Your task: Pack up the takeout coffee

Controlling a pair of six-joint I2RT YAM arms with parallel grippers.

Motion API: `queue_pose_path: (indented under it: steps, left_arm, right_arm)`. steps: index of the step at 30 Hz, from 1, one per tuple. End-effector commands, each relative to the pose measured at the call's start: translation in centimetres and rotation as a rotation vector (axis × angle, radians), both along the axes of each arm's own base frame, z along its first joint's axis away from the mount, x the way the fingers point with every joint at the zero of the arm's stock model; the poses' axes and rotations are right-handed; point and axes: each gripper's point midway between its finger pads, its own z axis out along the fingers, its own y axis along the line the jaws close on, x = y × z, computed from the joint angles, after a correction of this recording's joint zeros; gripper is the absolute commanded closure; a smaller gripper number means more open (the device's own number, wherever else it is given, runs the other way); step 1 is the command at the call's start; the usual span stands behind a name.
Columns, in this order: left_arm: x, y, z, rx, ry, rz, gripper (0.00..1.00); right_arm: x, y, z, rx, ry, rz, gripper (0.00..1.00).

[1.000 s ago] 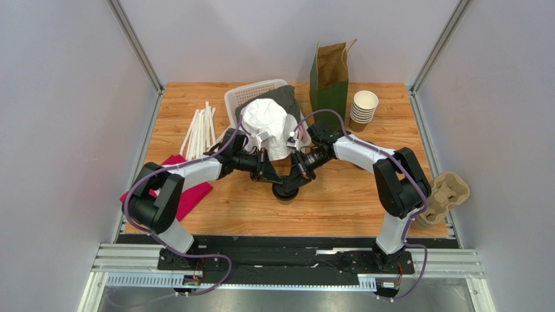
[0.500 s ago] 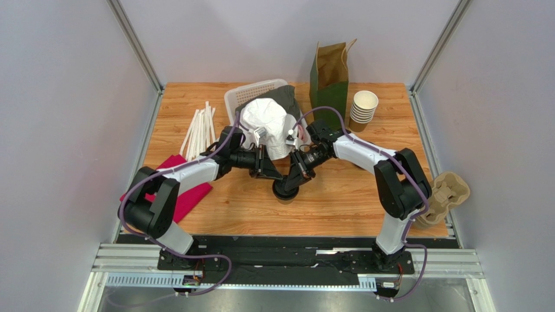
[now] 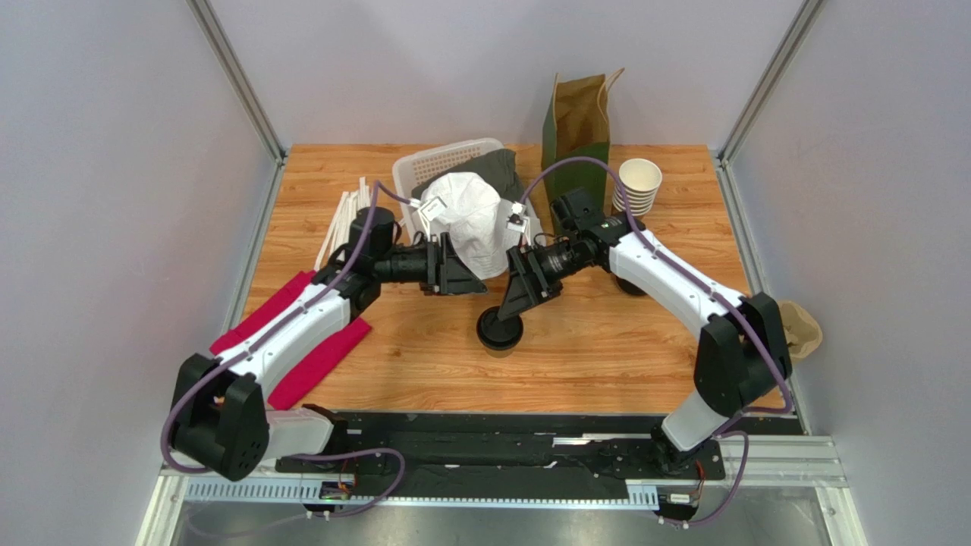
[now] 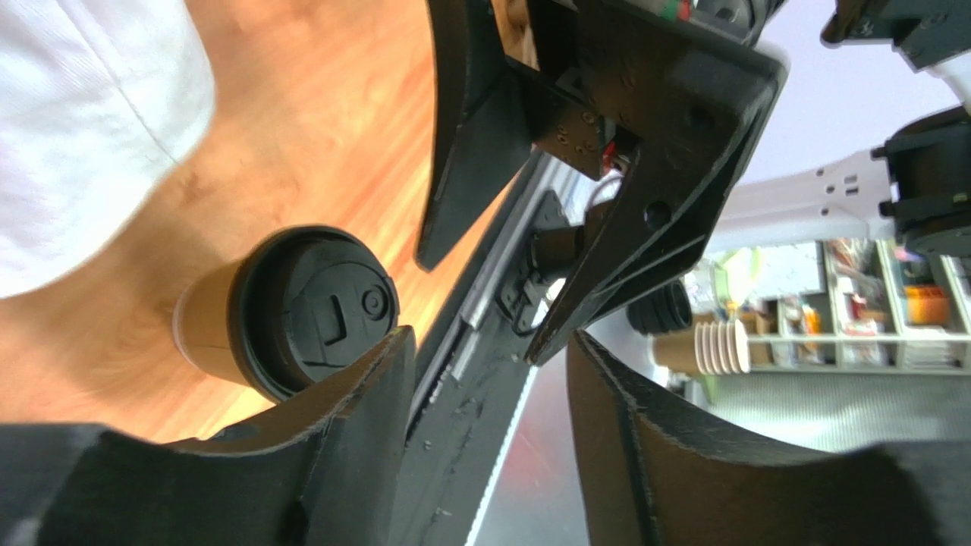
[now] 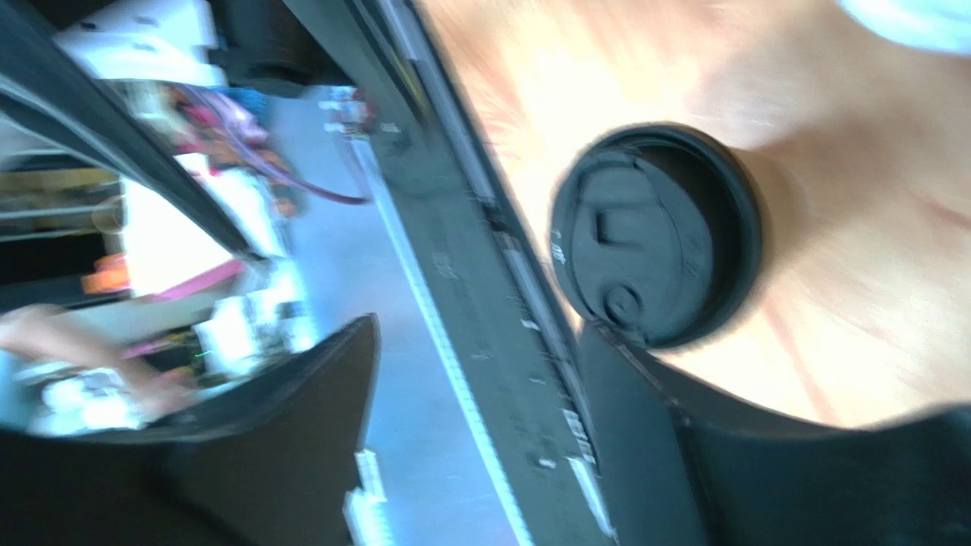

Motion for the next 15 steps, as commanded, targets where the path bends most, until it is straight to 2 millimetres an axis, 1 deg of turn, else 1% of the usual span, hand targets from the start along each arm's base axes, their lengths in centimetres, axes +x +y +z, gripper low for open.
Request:
queue_pose_path:
  steps: [1, 2, 3, 4, 5, 6, 7, 10, 13, 15]
  left_arm:
    - [1.8, 3.1, 4.3, 0.035, -0.191, 0.092, 0.33]
    - [2.4, 3.8, 5.2, 0.036, -0.214, 0.115, 0.31]
    - [3.2, 5.2, 5.1, 0.058, -0.213, 0.154, 0.3]
    - [3.5, 5.9, 5.5, 0.065, -0.229, 0.173, 0.3]
    - [3.9, 6.5, 6.2, 0.07, -0.252, 0.188, 0.29]
    - [4.2, 7.1, 6.2, 0.092, -0.268, 0.2, 0.29]
    - [4.7, 8.2, 6.6, 0.1, -0.286, 0.236, 0.29]
    - [5.5, 9.9, 7.4, 0.107, -0.314, 0.291, 0.29]
    - [5.7, 10.6, 7.8, 0.111, -0.329, 0.316, 0.29]
    - [5.8, 11.1, 8.2, 0.112, -0.34, 0.337, 0.29]
  right_arm:
    - [1.1, -3.4, -0.7, -0.166, -0.29, 0.008, 0.19]
    - [1.1, -3.8, -1.1, -0.197, -0.321, 0.015, 0.13]
    - [1.2, -4.3, -1.4, -0.229, -0.353, 0.022, 0.06]
    - [1.8, -5.1, -2.3, -0.304, -0.399, 0.017, 0.06]
    - [1.5, -5.3, -2.9, -0.336, -0.435, 0.062, 0.06]
    - [1.4, -5.5, -3.3, -0.362, -0.456, 0.077, 0.05]
    - [1.6, -5.9, -3.9, -0.399, -0.486, 0.088, 0.05]
    - [1.1, -5.7, -5.3, -0.423, -0.535, 0.156, 0.05]
    - [0.8, -5.0, -6.6, -0.418, -0.54, 0.201, 0.05]
    - [0.6, -4.1, -6.8, -0.392, -0.545, 0.233, 0.05]
